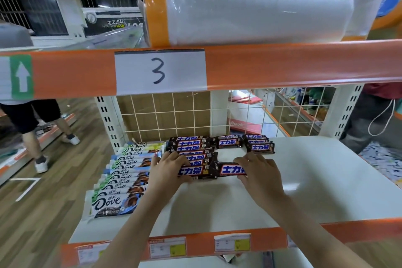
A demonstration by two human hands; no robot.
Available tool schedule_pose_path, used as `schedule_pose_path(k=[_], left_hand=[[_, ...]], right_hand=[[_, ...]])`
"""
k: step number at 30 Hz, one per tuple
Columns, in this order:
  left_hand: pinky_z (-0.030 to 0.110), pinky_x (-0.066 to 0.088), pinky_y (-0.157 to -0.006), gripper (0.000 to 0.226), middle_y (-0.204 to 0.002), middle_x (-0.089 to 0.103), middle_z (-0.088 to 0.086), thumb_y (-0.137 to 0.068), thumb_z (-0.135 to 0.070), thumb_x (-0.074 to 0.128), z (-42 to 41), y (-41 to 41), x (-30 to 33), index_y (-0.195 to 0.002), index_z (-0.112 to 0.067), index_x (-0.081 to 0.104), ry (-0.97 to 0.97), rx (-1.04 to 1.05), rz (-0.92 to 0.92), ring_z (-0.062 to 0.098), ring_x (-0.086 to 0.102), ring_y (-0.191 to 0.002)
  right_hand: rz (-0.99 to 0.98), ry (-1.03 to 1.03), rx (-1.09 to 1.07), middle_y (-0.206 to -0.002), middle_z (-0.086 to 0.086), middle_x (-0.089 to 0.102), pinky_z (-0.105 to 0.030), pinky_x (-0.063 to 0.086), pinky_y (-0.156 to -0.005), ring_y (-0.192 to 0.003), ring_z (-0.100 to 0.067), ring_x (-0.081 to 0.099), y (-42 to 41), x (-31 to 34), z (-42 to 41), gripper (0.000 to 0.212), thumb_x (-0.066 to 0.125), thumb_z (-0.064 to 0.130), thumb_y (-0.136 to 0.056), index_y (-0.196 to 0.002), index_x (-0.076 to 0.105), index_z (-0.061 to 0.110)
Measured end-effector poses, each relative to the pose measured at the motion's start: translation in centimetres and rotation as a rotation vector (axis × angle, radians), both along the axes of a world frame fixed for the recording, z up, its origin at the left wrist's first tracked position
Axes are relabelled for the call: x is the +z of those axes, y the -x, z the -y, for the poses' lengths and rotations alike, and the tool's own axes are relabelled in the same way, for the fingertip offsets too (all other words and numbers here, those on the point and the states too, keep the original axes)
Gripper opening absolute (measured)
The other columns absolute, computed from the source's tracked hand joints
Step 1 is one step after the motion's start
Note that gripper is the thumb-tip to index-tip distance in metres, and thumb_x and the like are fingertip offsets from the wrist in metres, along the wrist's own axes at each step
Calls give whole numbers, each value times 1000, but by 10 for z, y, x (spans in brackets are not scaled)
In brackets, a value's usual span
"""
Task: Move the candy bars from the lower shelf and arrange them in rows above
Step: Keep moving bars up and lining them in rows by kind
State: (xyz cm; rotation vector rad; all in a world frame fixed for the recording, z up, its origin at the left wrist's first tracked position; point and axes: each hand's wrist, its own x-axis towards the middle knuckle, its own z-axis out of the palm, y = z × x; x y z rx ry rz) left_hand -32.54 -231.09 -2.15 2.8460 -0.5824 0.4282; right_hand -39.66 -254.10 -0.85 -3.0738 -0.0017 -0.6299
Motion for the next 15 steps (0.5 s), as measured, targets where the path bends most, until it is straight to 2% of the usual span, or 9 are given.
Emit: schedule_pose_path(k=[3,5,9,10,13,15], left_hand=[[36,25,-96,50,-122,52,-12,-75,-58,62,1,0,2,-118,-33,55,-28,3,-8,13,41,-120],[37,26,-95,53,-124,52,-10,-74,-58,63,-1,1,3,-119,-31,56,-12,-5,-5,15,41,-121],[38,28,-90,54,-122,55,-9,-71,-59,66,-11,0,7,-116,-31,58,2,-22,18,18,44,-116],[38,27,-90,54,-122,55,-10,-71,-59,67,-14,0,9,-116,-31,58,-1,-18,12,18,44,-116],[37,25,-87,54,-118,58,-8,-67,-56,71,-26,1,17,-114,-32,60,19,-7,15,20,45,-114],[37,25,-88,56,-118,58,-8,-66,-58,71,-35,3,20,-115,-32,59,20,-13,14,19,45,-115]], right_hand=[[-37,-23,-7,-91,0,68,-37,50,-70,-85,-23,65,3,1,-5,40,86,23,-64,-101,71,22],[-66,-29,-1,-90,0,68,-36,50,-70,-83,-23,65,3,3,-10,40,86,22,-63,-100,71,21],[-76,-27,31,-78,3,66,-33,49,-60,-70,-19,65,0,5,-21,47,93,23,-49,-91,73,22],[-76,-20,42,-79,3,66,-32,49,-61,-72,-19,64,0,7,-25,47,92,23,-51,-93,73,22],[-91,-24,114,-109,0,62,-33,43,-83,-102,-21,58,-3,11,-39,41,71,25,-82,-122,60,22],[-91,-31,156,-123,2,55,-31,37,-92,-115,-19,50,-7,9,-48,42,59,26,-91,-132,49,25]])
